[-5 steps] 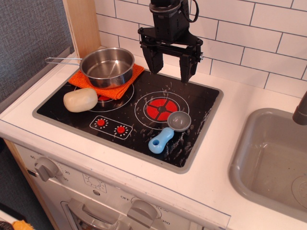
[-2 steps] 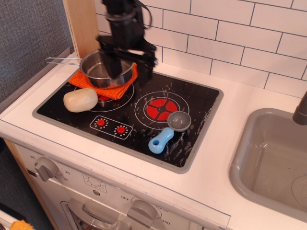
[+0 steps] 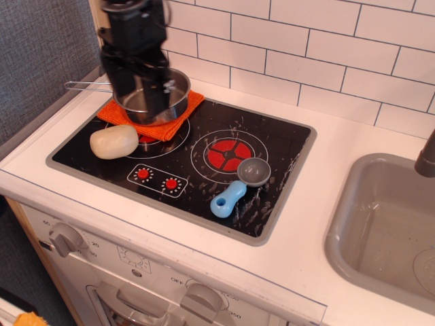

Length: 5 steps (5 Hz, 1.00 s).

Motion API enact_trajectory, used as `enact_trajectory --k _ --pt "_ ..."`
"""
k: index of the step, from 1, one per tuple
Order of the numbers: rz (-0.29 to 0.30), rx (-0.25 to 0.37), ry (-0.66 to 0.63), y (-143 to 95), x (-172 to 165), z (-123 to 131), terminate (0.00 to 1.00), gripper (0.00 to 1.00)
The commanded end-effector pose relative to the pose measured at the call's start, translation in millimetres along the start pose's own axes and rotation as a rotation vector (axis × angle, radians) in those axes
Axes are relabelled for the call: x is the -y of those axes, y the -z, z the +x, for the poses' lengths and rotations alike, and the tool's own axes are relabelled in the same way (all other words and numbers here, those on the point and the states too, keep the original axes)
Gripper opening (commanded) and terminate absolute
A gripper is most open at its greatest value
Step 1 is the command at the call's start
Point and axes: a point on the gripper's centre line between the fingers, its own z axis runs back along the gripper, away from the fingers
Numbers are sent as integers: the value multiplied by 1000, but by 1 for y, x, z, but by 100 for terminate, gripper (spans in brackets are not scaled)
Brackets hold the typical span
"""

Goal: Pick up the potato and place it in the pan

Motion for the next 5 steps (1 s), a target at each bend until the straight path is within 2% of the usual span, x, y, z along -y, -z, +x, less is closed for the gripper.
enact_trajectory --k 1,2,5 --pt "23 -4 -78 10 -35 -18 0 100" --pt "58 -29 -77 26 -31 -20 0 100" --pt "24 -101 -164 65 -35 -29 0 100"
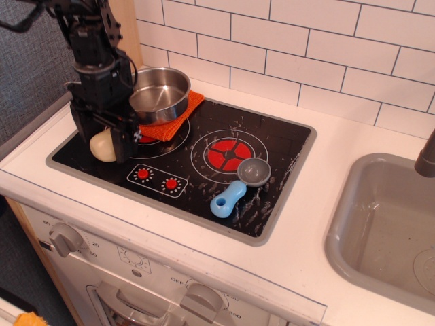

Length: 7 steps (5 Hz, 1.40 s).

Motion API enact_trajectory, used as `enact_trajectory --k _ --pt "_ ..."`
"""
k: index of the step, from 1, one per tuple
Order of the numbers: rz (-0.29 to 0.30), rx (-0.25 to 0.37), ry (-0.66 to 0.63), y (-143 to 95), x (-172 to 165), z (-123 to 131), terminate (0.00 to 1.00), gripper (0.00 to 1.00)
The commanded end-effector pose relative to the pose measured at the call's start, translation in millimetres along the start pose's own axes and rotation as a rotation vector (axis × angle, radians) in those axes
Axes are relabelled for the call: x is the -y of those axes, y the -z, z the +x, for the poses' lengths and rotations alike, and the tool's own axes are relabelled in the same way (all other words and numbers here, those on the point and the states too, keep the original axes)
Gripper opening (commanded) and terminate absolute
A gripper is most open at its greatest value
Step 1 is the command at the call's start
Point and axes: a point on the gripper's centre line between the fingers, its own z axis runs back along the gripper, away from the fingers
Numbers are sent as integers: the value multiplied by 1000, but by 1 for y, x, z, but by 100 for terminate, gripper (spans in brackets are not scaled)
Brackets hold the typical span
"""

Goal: Pick up the potato and place it in the pan

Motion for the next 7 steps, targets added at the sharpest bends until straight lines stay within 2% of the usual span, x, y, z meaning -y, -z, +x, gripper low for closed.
enact_trajectory --k 1,2,3,4,5,7 --pt "8 41 -43 -9 -9 9 0 0" --pt "15 89 -26 -29 -2 9 0 0" --pt "-19 132 -32 -73 9 -1 0 0" --pt "0 210 -119 -102 -2 12 0 0" --pt "-9 178 -171 -91 -20 43 0 0" --pt "-51 152 -188 -60 -36 76 0 0"
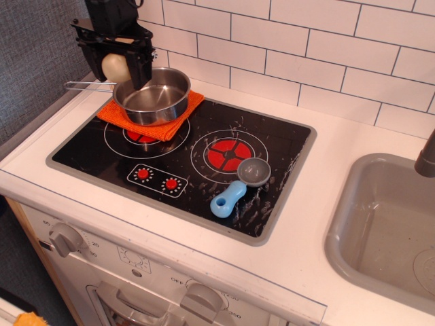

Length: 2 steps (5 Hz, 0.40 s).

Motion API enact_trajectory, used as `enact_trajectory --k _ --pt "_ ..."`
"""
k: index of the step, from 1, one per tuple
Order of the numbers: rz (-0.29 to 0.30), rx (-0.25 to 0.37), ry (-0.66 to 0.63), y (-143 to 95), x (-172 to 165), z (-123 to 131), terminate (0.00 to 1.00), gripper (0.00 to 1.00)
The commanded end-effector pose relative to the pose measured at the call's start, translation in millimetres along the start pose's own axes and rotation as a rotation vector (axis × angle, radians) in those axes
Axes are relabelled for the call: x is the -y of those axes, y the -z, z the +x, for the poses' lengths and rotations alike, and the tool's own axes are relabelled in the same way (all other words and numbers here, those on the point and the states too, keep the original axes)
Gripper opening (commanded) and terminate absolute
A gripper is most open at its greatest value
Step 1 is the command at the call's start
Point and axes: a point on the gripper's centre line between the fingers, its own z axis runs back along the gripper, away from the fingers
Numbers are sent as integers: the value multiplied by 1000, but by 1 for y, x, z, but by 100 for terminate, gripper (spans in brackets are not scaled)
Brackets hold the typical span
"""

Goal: Pick up the potato and place it in the pan

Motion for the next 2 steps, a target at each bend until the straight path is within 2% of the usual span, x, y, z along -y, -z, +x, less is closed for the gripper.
enact_trajectory --k 1,2 --pt "-23 26 49 1 6 26 0 100" --pt "-13 41 76 -7 13 29 0 100"
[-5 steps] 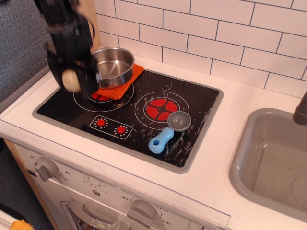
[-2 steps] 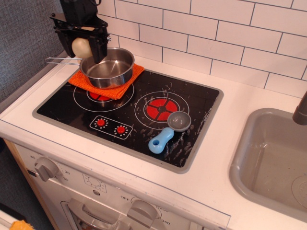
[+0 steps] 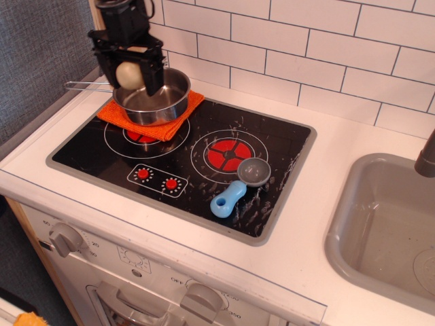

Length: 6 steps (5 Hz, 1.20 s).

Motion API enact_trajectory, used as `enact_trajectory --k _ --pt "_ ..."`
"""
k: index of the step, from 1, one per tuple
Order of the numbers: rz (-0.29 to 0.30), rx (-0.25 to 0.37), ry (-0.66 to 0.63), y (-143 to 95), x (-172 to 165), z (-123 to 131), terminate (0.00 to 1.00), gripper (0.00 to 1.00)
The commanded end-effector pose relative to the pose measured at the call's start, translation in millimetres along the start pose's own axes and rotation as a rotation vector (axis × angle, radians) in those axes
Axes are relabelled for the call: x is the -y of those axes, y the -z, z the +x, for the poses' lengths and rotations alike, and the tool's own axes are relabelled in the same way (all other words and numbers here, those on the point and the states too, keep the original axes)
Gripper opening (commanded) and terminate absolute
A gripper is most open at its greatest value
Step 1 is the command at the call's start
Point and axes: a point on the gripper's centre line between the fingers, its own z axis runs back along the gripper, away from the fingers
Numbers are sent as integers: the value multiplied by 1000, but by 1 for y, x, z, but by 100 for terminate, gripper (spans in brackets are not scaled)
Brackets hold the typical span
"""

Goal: Pick up the potato and place it in the pan

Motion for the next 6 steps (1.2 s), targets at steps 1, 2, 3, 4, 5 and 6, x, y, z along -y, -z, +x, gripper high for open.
enact_trajectory --k 1,2,3,4,5,6 --pt "50 86 57 -44 13 10 0 100" --pt "75 92 80 -63 33 0 0 100" --pt "60 87 96 -68 47 -12 0 100" --pt "36 60 94 -64 57 -27 0 100" --pt "36 60 94 -64 57 -27 0 100" --pt "36 60 94 -64 57 -27 100 100"
